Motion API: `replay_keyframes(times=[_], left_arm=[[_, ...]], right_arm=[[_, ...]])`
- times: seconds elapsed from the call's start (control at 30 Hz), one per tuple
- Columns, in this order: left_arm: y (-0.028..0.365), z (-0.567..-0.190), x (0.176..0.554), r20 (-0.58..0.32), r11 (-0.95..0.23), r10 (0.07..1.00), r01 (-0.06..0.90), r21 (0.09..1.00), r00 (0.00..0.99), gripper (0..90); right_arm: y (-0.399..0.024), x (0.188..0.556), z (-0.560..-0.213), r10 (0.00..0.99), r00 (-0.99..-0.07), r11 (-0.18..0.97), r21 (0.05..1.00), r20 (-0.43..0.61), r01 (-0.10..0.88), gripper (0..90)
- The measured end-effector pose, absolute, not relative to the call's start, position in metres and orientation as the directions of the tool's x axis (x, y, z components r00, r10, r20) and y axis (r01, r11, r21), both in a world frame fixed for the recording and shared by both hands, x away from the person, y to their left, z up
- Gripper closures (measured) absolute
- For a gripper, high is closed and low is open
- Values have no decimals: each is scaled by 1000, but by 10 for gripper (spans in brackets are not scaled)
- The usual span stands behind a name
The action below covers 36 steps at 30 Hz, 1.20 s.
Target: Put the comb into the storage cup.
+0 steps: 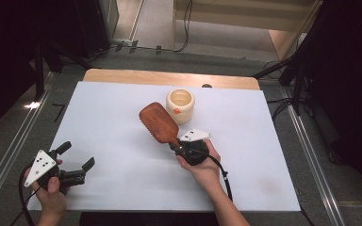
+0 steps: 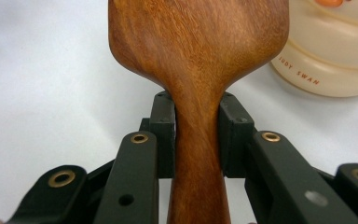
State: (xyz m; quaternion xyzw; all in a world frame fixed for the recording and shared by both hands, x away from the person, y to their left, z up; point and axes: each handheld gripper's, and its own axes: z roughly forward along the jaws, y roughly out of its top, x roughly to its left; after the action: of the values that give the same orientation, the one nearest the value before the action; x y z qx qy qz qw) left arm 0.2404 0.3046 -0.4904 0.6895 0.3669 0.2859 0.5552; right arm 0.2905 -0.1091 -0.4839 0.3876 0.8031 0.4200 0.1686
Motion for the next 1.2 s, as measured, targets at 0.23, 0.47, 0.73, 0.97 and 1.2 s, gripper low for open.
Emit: replay_keyframes(times=[0.23, 0.47, 0.73, 0.97, 1.2], left_arm=[[304, -490, 240, -10, -117, 826, 189, 975, 563, 0], [304, -490, 240, -8, -120, 827, 192, 974, 562, 0], [303, -490, 240, -5, -125, 828, 193, 973, 561, 0], [303, -490, 240, -2, -127, 826, 191, 973, 563, 0], [303, -490, 240, -4, -125, 827, 191, 974, 562, 0]], right_arm=[[-113, 284, -477, 762, -645, 320, 835, 54, 448, 698], [-116, 278, -470, 758, -650, 304, 857, 46, 415, 699], [-124, 270, -461, 762, -646, 275, 883, 40, 379, 699], [-129, 266, -453, 766, -643, 249, 905, 33, 343, 698], [-133, 261, -446, 773, -634, 227, 921, 27, 316, 698]])
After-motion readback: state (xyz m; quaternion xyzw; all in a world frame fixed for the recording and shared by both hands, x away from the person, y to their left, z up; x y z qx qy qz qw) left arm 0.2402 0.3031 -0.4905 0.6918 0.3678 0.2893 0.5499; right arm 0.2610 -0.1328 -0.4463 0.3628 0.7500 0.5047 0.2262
